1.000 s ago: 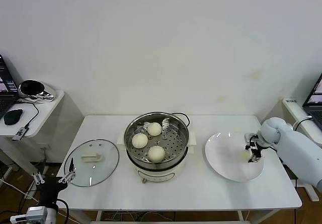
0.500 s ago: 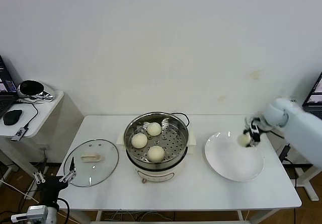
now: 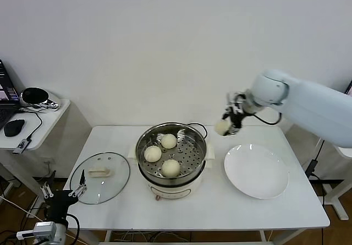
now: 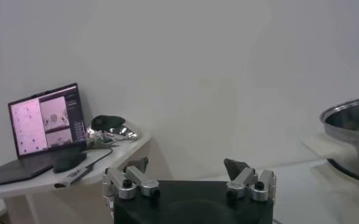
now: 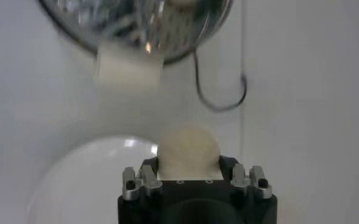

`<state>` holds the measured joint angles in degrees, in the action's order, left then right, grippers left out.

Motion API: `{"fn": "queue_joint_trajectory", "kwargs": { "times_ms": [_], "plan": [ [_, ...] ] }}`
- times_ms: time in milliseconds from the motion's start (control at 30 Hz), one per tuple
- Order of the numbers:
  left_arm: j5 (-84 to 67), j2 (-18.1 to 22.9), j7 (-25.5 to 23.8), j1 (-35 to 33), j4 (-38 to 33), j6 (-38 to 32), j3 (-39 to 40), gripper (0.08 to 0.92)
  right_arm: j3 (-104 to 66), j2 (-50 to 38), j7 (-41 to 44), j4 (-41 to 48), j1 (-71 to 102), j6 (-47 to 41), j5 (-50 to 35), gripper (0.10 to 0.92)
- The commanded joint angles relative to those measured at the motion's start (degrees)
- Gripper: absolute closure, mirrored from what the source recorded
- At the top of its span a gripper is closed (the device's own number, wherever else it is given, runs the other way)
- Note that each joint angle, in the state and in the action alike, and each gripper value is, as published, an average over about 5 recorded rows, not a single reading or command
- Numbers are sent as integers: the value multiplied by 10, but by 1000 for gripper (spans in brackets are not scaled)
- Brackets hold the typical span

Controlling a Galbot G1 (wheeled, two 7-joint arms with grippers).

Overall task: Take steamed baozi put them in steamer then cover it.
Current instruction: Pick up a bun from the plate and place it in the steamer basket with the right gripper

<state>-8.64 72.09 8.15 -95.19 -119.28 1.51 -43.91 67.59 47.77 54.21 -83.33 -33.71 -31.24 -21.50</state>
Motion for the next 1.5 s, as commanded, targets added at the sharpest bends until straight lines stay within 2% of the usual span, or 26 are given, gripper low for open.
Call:
{"fn": "queue_joint_trajectory", "kwargs": {
  "times_ms": [33,333,600,967,1067,1200,1300,1500],
  "plan": [
    [-1,2,0,1,2,0,-1,177,80,164,-90,-6,-44,-103,-167,407],
    [-4,2,0,-2,3,-4,-10,177,81,215,-120,53,38,-105,-139,406],
    [-6,2,0,-3,5,-5,-13,177,72,215,-114,93,82,-105,-105,406],
    [-5,3,0,-1,7,-5,-11,177,61,196,-103,92,97,-105,-79,405],
    [-5,3,0,-1,8,-6,-12,177,55,187,-99,88,89,-104,-71,368],
    [-5,2,0,-1,10,-6,-13,177,45,169,-93,75,70,-104,-67,261],
    [-5,2,0,-1,10,-6,-12,177,31,145,-88,53,58,-104,-68,214],
    [-5,1,-1,0,9,-5,-12,177,-27,51,-84,-32,54,-100,-69,203]
  ]
}}
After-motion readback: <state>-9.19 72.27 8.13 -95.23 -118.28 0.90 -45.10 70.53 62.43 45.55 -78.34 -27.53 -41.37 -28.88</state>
